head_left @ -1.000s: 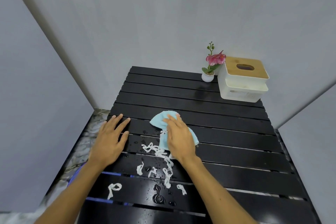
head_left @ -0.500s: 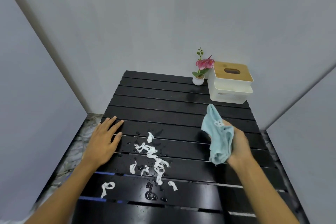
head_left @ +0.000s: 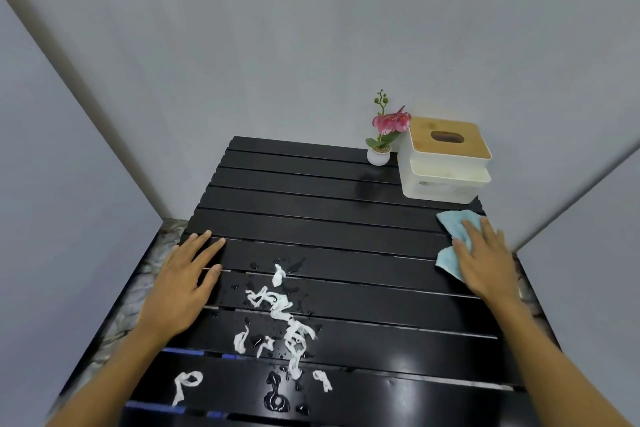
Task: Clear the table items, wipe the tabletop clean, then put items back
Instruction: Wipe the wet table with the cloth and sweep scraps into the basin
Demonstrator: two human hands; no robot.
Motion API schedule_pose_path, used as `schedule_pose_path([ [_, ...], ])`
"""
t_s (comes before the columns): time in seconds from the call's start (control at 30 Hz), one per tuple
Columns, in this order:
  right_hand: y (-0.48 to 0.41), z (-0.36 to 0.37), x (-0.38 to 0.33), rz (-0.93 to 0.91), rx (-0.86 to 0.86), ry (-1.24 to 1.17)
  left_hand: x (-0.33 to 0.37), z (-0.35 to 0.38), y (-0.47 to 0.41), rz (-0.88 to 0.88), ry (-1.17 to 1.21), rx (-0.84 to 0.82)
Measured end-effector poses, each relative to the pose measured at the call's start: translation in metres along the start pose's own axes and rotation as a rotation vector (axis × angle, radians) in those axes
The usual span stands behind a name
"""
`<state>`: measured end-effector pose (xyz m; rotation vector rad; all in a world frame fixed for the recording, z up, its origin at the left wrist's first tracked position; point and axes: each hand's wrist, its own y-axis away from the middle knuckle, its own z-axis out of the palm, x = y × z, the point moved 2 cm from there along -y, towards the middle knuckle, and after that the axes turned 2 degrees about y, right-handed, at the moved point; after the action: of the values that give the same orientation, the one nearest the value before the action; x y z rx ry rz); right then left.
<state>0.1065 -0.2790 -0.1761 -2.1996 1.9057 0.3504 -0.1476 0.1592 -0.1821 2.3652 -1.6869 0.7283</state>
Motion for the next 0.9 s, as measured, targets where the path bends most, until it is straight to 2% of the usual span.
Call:
schedule_pose_path([
  [0.23, 0.015, 0.003, -0.023, -0.108, 0.007, -0.085, 0.0, 0.002, -0.001, 0.005, -0.046, -0.006],
  [0.33, 0.033, 0.013, -0.06, -0.242, -0.012, -0.119, -0.001, 0.002, -0.001, 0.005, -0.059, -0.009],
  [0.57, 0.085, 0.055, -0.177, -0.546, -0.176, -0.304, -0.003, 0.003, 0.0, -0.005, -0.042, -0.013],
  [0.7, 0.111, 0.06, -0.215, -0.608, -0.199, -0.435, -0.004, 0.004, 0.0, -0.013, -0.03, -0.016],
  [0.9, 0.138, 0.063, -0.235, -0.701, -0.277, -0.422, -0.001, 0.001, 0.001, -0.012, -0.034, -0.011],
])
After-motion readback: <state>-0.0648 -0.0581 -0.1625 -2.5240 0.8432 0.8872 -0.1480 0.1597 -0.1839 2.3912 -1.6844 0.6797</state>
